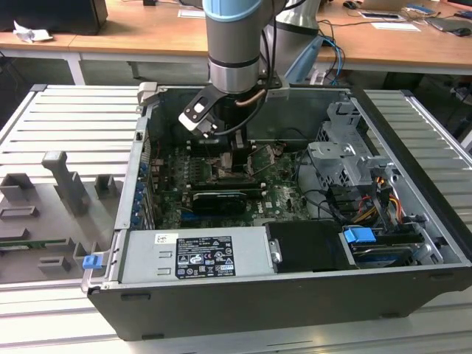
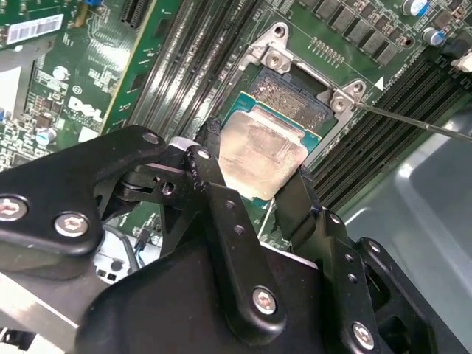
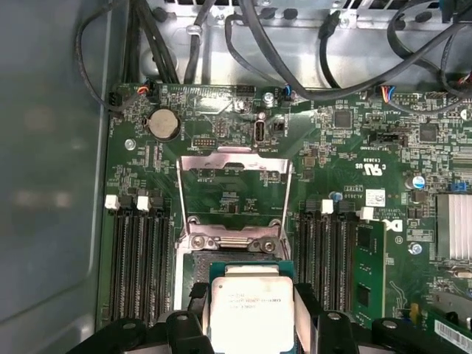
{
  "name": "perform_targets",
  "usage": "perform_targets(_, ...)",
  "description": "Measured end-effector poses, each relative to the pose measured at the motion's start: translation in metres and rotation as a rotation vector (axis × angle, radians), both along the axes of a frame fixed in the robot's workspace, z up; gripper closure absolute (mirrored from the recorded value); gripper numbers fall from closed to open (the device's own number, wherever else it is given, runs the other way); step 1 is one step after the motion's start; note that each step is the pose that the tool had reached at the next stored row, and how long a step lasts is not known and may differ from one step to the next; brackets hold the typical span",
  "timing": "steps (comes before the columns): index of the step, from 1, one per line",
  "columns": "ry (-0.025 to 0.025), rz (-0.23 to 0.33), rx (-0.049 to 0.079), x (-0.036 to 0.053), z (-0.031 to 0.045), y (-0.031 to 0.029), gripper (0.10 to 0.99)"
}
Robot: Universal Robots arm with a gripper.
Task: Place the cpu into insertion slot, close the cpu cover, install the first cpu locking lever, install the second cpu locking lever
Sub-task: 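Place the cpu into insertion slot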
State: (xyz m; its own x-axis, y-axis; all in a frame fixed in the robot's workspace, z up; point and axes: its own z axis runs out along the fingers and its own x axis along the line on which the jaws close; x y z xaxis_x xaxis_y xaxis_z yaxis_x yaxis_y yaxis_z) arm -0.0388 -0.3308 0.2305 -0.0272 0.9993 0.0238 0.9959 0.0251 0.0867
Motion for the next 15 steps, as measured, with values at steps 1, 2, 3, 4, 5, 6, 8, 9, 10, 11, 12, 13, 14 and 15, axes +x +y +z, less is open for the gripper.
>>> perform_targets(1,0.0000,0.000,0.000,-0.0009,-0.0014,0.0006,0.545)
perform_targets(2,0.0001,0.000,0.000,-0.0016,-0.0023,0.0012,0.545)
perform_targets(3,0.0001,0.000,0.000,-0.0020,-0.0030,0.0018,0.545)
perform_targets(4,0.0000,0.000,0.001,-0.0026,-0.0040,0.0027,0.545)
perform_targets(5,0.0001,0.000,0.000,-0.0029,-0.0045,0.0033,0.545)
perform_targets(6,0.0001,0.000,0.001,-0.0032,-0.0053,0.0044,0.545)
perform_targets(8,0.0000,0.000,0.001,-0.0034,-0.0073,0.0065,0.545)
perform_targets(9,0.0000,-0.003,0.001,-0.0034,-0.0082,0.0073,0.545)
perform_targets(10,0.0001,-0.006,0.001,-0.0035,-0.0090,0.0081,0.545)
perform_targets(11,0.0000,-0.009,0.001,-0.0037,-0.0104,0.0088,0.545)
perform_targets(12,0.0000,-0.011,0.001,-0.0038,-0.0116,0.0095,0.545)
perform_targets(13,0.0001,-0.013,0.001,-0.0039,-0.0124,0.0100,0.545)
perform_targets(14,0.0001,-0.016,0.001,-0.0040,-0.0130,0.0103,0.545)
perform_targets(15,0.0001,-0.018,0.001,-0.0040,-0.0132,0.0104,0.545)
